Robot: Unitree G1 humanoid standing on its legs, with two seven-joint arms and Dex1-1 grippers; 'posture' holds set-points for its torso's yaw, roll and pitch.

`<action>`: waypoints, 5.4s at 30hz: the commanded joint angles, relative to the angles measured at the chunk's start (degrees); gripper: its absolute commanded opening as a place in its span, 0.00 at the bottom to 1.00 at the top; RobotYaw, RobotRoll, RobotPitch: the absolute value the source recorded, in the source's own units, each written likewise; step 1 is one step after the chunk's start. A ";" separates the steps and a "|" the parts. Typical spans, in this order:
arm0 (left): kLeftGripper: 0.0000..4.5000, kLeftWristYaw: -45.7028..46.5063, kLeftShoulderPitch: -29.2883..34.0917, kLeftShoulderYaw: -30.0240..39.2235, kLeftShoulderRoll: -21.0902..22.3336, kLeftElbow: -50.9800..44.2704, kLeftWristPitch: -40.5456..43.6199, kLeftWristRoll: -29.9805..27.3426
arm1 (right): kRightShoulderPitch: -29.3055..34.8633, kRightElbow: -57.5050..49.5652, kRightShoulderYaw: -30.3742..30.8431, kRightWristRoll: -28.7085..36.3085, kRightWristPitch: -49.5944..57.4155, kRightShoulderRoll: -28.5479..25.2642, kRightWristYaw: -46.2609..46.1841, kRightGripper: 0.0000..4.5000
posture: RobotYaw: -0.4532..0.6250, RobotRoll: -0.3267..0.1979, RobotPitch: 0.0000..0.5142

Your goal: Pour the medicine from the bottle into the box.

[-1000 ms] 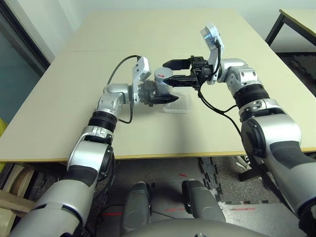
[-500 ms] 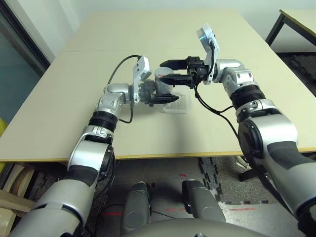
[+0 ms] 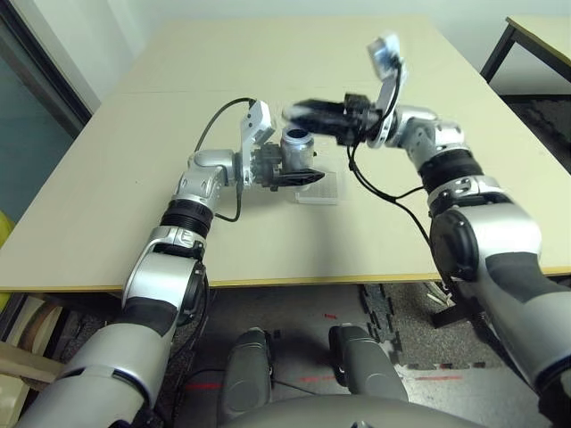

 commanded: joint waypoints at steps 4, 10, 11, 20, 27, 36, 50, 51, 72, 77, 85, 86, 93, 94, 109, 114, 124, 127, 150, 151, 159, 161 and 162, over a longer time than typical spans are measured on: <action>0.60 1.44 0.61 0.37 1.41 -0.34 -0.49 0.82 | 3.01 1.61 -0.35 -5.00 -7.54 -4.71 -19.41 0.57 | 0.25 0.62 0.12; 0.60 3.26 0.36 1.14 3.04 0.68 -1.05 0.91 | 10.75 0.97 2.84 -10.71 -12.76 -9.26 -27.12 0.57 | 0.24 0.62 0.12; 0.60 3.54 0.26 1.28 3.16 0.90 -1.13 0.86 | 11.83 0.82 3.04 -11.23 -13.26 -9.78 -28.05 0.57 | 0.24 0.62 0.12; 0.60 5.18 -0.16 1.49 3.58 2.04 -1.98 1.22 | 20.83 -2.01 5.87 -16.18 -16.32 -12.48 -36.40 0.57 | 0.22 0.62 0.12; 0.60 6.09 -0.80 1.51 3.53 3.18 -2.78 1.67 | 22.86 -0.50 6.77 -17.90 -17.51 -12.73 -40.61 0.57 | 0.22 0.62 0.12; 0.60 6.96 -1.09 1.57 3.77 3.89 -3.37 2.12 | 22.43 2.32 8.21 -18.90 -18.66 -12.27 -41.02 0.57 | 0.23 0.62 0.11; 0.60 7.27 -1.20 1.46 4.32 4.24 -3.47 2.38 | 22.41 3.26 8.50 -19.18 -18.83 -11.17 -39.85 1.00 | 0.23 0.62 0.12; 0.60 7.34 -1.25 1.45 4.33 4.33 -3.52 2.43 | 22.34 3.12 8.37 -19.04 -19.03 -11.21 -39.59 1.00 | 0.23 0.62 0.12; 0.60 11.29 -9.50 -1.37 6.70 9.75 -10.74 10.73 | 26.08 -22.19 16.18 -15.46 -11.92 -19.96 -1.24 1.00 | 0.22 0.62 0.09; 0.60 11.51 -11.57 -3.79 7.78 11.05 -14.25 14.41 | 29.03 -29.02 18.16 -14.57 -9.84 -21.47 3.20 1.00 | 0.22 0.62 0.07; 0.60 14.02 -14.33 -8.51 9.28 14.63 -20.39 21.72 | 31.53 -33.41 21.20 -15.81 -10.18 -21.65 2.60 1.00 | 0.22 0.62 0.07; 0.60 14.27 -14.65 -8.64 9.15 15.15 -20.60 21.98 | 31.52 -33.49 21.35 -15.77 -10.07 -21.51 2.27 1.00 | 0.21 0.62 0.07; 0.60 17.81 -16.66 -12.54 8.04 17.75 -24.39 27.58 | 31.76 -33.50 22.43 -15.86 -9.26 -20.71 0.48 1.00 | 0.21 0.62 0.08; 0.60 18.47 -17.04 -13.29 7.79 18.09 -24.93 28.56 | 31.65 -33.27 22.49 -15.87 -9.27 -20.64 0.35 1.00 | 0.21 0.62 0.08; 0.60 46.61 -26.34 -36.87 4.57 22.51 -37.52 58.22 | 30.50 -31.06 22.53 -16.01 -8.94 -19.73 -0.90 1.00 | 0.22 0.62 0.12; 0.60 58.77 -30.27 -46.28 1.16 24.79 -38.87 68.93 | 29.98 -30.21 22.35 -15.85 -8.85 -18.99 -1.58 1.00 | 0.22 0.62 0.13; 0.60 63.96 -33.33 -52.15 -2.41 28.33 -38.21 75.63 | 29.31 -27.64 21.92 -15.99 -10.03 -18.57 -2.12 1.00 | 0.21 0.62 0.16; 0.60 63.60 -33.44 -52.44 -2.47 28.56 -38.60 76.22 | 29.24 -26.40 21.84 -16.08 -10.95 -18.55 -2.19 1.00 | 0.21 0.62 0.16; 0.60 66.50 -33.31 -60.66 -6.00 26.76 -34.80 84.59 | 30.47 -27.37 21.70 -15.55 -10.43 -18.33 -2.84 1.00 | 0.21 0.62 0.15; 0.60 66.54 -33.78 -60.63 -5.88 26.88 -34.26 84.66 | 30.64 -27.55 21.70 -15.54 -10.38 -18.37 -2.86 1.00 | 0.21 0.62 0.15; 0.60 40.03 -29.72 -33.06 -5.43 30.04 -31.39 55.22 | 30.13 -26.30 21.70 -15.72 -11.02 -17.92 -3.44 1.00 | 0.21 0.62 0.14; 0.60 34.11 -29.42 -24.44 -5.73 29.80 -24.77 46.90 | 30.34 -26.38 21.63 -15.67 -11.10 -17.92 -3.60 1.00 | 0.21 0.62 0.14; 0.60 31.15 -29.37 -19.55 -6.10 29.72 -20.62 41.96 | 30.42 -26.26 21.58 -15.68 -11.24 -17.92 -3.66 1.00 | 0.21 0.62 0.14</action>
